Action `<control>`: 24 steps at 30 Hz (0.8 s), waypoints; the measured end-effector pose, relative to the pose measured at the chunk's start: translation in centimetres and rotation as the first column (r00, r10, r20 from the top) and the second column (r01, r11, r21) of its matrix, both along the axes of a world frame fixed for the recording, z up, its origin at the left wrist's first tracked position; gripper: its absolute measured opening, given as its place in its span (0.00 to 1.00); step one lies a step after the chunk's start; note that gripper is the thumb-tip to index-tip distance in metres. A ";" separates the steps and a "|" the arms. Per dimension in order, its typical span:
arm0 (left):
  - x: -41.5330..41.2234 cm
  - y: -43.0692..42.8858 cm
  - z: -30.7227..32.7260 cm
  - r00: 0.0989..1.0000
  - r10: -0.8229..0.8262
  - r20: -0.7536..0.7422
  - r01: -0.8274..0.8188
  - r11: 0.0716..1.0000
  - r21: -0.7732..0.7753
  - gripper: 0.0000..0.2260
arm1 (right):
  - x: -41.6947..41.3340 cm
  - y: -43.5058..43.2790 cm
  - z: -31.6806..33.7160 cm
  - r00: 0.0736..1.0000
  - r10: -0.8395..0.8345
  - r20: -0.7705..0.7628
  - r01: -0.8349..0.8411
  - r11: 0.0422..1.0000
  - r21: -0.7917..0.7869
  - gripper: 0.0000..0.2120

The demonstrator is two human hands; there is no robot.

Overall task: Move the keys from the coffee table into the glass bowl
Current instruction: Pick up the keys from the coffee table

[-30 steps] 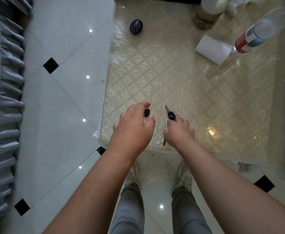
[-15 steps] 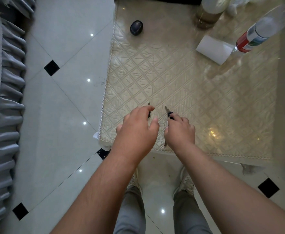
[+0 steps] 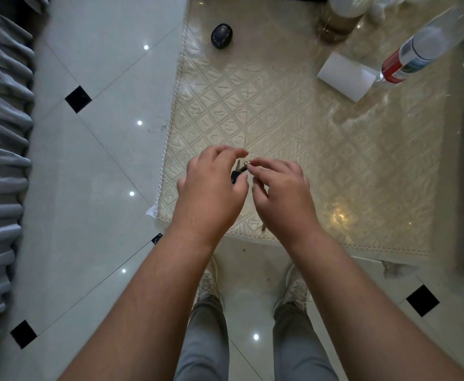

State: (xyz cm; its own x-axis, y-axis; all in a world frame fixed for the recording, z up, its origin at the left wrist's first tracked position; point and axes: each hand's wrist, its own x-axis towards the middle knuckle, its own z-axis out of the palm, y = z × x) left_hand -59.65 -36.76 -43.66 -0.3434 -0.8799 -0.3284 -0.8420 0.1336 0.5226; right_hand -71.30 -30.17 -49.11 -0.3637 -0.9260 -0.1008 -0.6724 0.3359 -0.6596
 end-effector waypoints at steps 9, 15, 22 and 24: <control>0.3 -0.9 0.6 0.993 0.094 -0.066 -0.102 0.987 -0.126 0.09 | 0.2 -0.8 2.6 0.968 0.061 0.242 0.010 0.960 -0.279 0.12; 0.5 -1.4 0.7 0.979 0.141 -0.144 -0.166 0.971 -0.174 0.05 | 0.0 -0.5 1.2 0.915 -0.155 0.373 0.252 0.941 -0.226 0.08; -0.2 -1.2 -0.1 0.982 0.128 -0.138 -0.149 0.976 -0.160 0.05 | -0.9 1.4 -6.4 0.982 -0.180 0.064 0.136 0.894 0.428 0.19; -0.2 -1.0 -0.4 0.986 0.113 -0.123 -0.133 0.976 -0.170 0.05 | -0.8 2.2 -8.0 0.983 -0.180 0.020 0.151 0.874 0.462 0.19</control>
State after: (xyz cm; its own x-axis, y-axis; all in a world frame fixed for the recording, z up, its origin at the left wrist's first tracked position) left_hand -59.84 -37.75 -44.10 -0.2545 -0.9584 -0.1290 -0.7956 0.1317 0.5914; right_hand -72.06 -28.00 -57.13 -0.4871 -0.6982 -0.5247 -0.5444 0.7125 -0.4427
